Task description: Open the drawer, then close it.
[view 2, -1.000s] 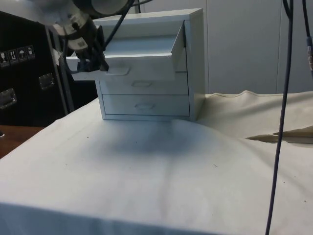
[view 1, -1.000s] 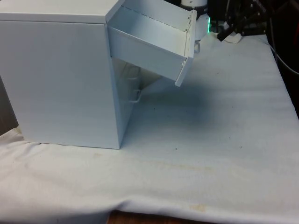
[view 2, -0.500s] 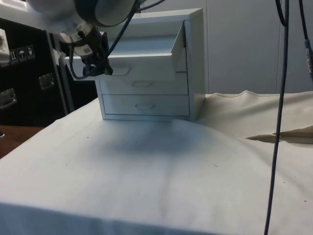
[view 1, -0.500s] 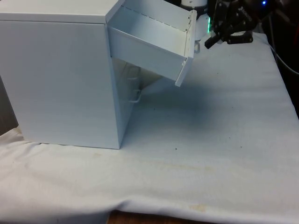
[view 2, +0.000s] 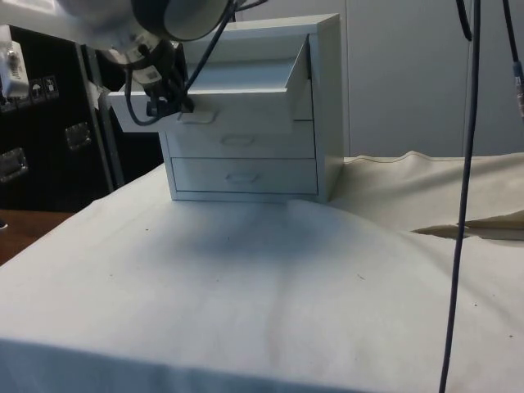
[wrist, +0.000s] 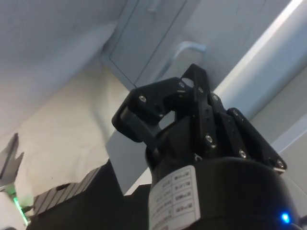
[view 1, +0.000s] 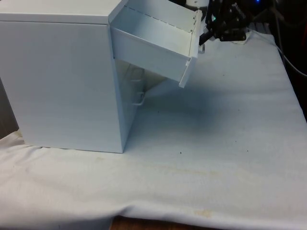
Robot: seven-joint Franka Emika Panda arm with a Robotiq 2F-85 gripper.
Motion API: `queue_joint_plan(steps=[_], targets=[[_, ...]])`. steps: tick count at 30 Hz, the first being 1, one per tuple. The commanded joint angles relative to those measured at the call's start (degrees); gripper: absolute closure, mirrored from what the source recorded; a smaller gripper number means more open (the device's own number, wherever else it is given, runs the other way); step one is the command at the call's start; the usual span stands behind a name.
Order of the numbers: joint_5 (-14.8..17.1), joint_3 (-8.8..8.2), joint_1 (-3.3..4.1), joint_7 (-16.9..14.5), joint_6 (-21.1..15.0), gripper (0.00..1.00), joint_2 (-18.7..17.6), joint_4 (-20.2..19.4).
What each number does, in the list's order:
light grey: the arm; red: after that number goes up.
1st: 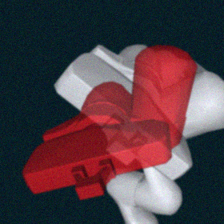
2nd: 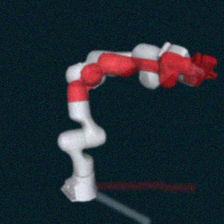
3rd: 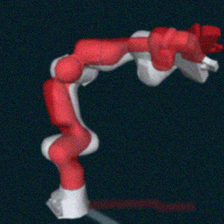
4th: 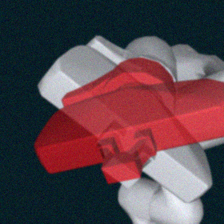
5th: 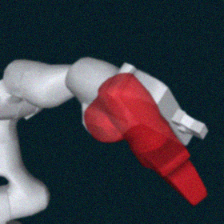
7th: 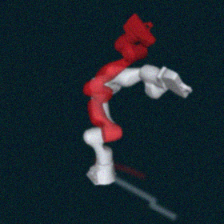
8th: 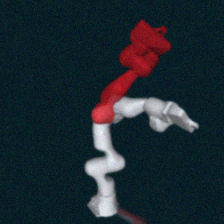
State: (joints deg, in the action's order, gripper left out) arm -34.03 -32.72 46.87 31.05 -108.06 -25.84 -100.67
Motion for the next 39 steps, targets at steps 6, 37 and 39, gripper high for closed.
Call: queue_joint_plan(steps=[6,37,39], targets=[[-2.7,-0.29,0.29,-0.6,0.6,1.00,1.2,-0.5],[-12.0,-0.97,0.23,-2.5,3.0,1.00,6.1,-2.6],[-12.3,-1.26,0.17,-2.6,2.8,1.00,6.4,-2.9]])
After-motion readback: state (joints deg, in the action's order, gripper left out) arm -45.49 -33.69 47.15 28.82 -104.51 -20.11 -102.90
